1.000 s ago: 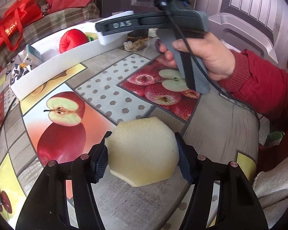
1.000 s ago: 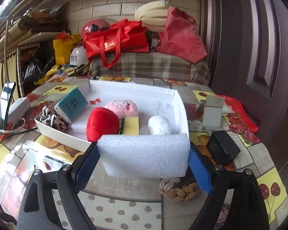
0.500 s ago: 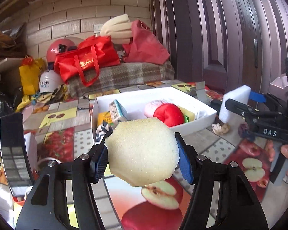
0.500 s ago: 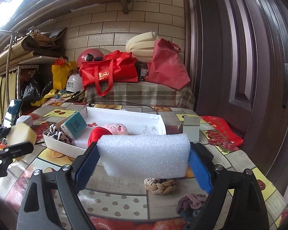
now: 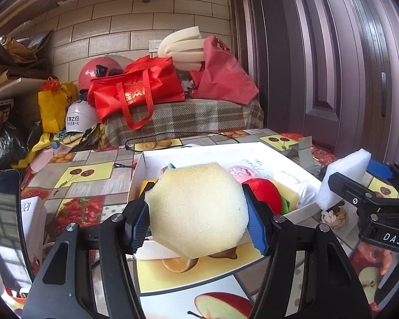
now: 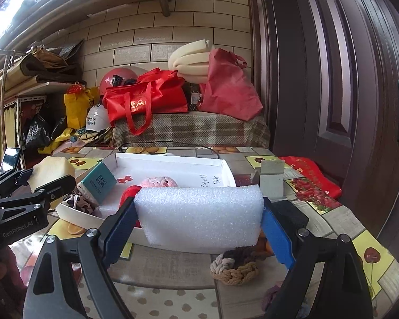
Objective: Organize soft objects
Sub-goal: 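Carry the foam disc and foam sheet into the box and release both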
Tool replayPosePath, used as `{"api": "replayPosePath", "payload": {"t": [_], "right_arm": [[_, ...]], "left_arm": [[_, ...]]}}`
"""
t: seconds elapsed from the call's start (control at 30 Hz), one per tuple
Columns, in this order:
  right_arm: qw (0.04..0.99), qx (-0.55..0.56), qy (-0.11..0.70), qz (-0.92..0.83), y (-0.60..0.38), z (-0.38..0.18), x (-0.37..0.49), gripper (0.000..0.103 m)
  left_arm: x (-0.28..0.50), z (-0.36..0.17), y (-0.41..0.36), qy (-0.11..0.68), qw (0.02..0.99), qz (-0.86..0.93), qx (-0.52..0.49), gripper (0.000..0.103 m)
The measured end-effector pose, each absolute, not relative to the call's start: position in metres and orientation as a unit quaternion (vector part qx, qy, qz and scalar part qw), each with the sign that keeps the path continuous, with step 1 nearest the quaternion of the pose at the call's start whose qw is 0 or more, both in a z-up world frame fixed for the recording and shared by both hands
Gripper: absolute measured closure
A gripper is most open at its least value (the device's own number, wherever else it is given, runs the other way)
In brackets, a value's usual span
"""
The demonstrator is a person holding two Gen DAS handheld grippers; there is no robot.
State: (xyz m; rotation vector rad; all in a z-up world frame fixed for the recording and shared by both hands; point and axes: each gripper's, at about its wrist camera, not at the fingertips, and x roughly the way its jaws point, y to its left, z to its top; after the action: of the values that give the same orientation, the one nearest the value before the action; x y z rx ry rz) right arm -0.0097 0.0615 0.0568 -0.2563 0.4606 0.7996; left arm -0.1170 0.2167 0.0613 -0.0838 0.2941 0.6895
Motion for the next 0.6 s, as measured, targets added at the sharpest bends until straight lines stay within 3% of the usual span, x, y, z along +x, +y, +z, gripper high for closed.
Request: {"api": "replayPosePath", "payload": {"t": [0.6], "right_arm": [[0.9, -0.107, 0.24, 0.349, 0.123, 0.039, 0.033, 0.013]], "left_arm": [[-0.06, 0.061, 0.269, 0.157, 0.916, 0.366, -0.057, 0.04]]}}
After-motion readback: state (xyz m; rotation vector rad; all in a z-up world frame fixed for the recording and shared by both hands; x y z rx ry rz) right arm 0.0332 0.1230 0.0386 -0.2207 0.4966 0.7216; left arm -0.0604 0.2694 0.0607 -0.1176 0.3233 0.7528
